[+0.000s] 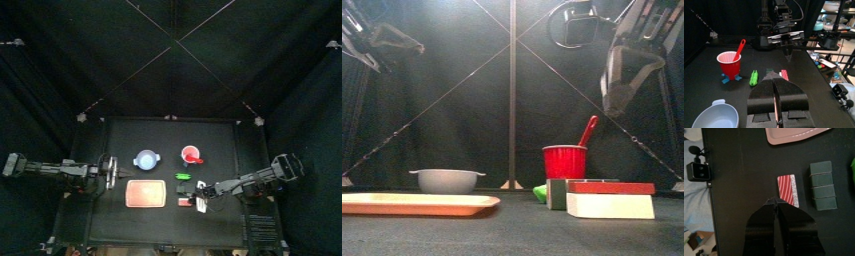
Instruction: Grab green sushi
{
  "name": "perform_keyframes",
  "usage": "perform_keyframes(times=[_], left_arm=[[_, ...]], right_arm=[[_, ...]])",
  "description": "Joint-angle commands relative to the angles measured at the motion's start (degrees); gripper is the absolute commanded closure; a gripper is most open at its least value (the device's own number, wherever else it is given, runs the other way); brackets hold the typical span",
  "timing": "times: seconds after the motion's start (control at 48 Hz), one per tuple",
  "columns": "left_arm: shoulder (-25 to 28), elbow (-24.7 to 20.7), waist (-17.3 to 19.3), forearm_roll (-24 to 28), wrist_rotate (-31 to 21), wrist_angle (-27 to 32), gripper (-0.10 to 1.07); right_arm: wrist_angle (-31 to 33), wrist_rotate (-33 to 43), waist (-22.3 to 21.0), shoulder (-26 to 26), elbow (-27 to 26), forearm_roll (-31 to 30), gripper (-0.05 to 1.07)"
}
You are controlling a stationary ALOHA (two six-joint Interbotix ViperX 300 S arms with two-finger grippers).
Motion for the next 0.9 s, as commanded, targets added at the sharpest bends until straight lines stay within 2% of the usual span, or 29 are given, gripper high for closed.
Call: perform_keyframes(times=[0.0, 0.229, 0.396, 0.875], left_arm=[[0.35, -0.62, -0.18, 0.0, 0.0, -0.18, 0.99], [0.35, -0.53, -0.18, 0.09, 0.18, -0.18, 0.99], [0.35, -0.35, -0.09, 0.09, 0.18, -0.18, 0.99], [0.35, -0.18, 0.53, 0.09, 0.18, -0.18, 0.99]], right_arm=[[0.88, 0.0, 0.09, 2.55, -3.08, -1.41, 0.77], [4.83, 0.0, 1.93, 6.77, -7.29, -2.37, 0.37], [5.19, 0.0, 2.11, 9.05, -7.91, -2.64, 0.19], [9.05, 0.09, 0.97, 12.13, -9.49, -8.61, 0.17]])
